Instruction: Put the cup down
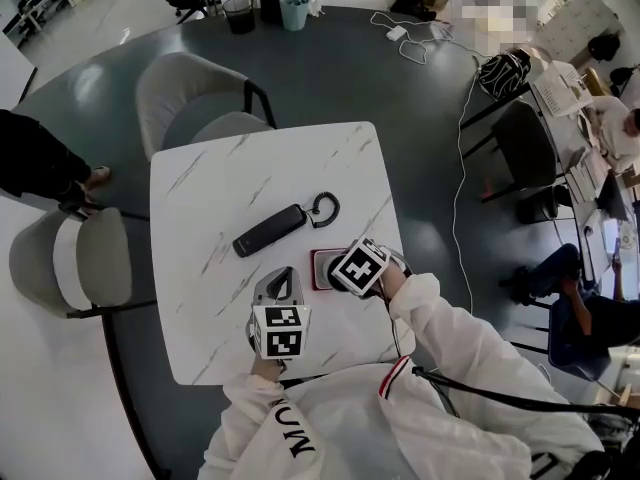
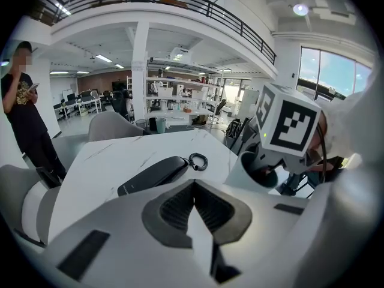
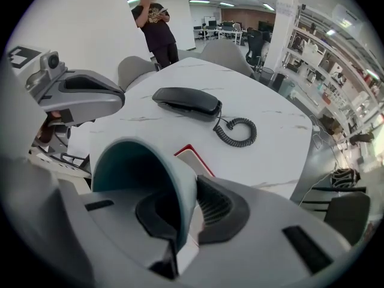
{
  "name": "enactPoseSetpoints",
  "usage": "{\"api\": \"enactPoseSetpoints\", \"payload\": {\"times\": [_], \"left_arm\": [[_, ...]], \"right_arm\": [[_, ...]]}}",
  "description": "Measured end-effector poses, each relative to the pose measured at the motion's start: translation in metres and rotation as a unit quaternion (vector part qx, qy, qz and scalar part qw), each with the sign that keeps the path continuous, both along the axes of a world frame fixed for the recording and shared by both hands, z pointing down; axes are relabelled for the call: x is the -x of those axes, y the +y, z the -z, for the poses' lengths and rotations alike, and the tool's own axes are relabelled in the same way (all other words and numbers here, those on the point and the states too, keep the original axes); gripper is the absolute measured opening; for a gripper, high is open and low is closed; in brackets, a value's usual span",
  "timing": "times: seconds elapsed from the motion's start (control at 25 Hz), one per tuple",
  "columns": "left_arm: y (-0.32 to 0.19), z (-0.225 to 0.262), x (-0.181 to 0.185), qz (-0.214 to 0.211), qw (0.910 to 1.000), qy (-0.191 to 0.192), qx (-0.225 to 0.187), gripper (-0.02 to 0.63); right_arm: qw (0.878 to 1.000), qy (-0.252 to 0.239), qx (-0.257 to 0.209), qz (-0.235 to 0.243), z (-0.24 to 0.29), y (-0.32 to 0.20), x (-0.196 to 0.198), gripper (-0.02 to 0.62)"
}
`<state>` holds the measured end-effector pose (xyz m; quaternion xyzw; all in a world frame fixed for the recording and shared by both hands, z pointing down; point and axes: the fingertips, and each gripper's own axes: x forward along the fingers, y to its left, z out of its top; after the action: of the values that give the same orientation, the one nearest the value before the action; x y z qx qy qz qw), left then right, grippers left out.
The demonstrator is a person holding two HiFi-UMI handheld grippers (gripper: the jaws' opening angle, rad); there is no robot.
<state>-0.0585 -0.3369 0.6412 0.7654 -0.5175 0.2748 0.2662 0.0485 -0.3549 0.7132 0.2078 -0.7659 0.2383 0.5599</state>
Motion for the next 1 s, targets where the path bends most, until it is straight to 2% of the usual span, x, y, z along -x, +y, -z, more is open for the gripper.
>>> {"api": "enactPoseSetpoints", "payload": {"times": [0.36,1.0], "left_arm": [[-0.004,-0.009,0.001,0.010,0.9999,0.002,0.010,0.009],[-0.008,-0.011,-0.005,0.006,0.9999,0.003,0.016,0.011]], "right_arm": [[0.999,0.017,0.023,0.026,-0.011,-0.004,0.004,0.026],[0.998,0.044,0.031,0.038,-0.018,-0.004,0.005,0.026]]}}
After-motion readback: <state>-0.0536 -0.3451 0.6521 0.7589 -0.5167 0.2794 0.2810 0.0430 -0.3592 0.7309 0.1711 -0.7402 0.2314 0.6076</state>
